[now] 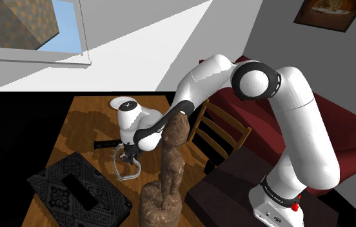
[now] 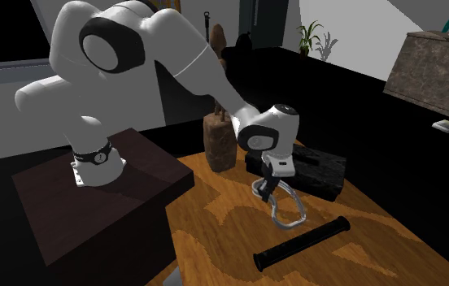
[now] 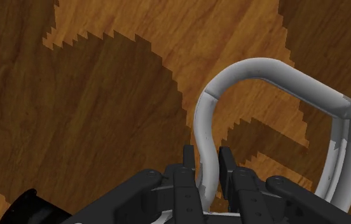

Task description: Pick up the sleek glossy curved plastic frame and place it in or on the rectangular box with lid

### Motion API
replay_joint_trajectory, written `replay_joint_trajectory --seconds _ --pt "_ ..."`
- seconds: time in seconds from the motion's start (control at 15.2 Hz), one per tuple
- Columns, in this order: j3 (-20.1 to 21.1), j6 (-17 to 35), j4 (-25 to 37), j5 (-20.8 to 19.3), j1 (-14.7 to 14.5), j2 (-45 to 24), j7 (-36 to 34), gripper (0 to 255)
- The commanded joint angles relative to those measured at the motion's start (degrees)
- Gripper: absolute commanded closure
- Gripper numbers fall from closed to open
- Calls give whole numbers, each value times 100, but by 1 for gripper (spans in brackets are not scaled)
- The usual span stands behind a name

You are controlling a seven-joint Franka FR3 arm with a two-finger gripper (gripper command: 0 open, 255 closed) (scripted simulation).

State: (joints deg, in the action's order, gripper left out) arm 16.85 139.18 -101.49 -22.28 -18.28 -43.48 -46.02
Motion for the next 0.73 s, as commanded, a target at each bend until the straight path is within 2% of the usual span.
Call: replay_joint_trajectory --seconds 0.0,0.66 --pt "42 -80 -55 41 40 135 34 255" --pt "239 -535 -176 264 182 720 185 255"
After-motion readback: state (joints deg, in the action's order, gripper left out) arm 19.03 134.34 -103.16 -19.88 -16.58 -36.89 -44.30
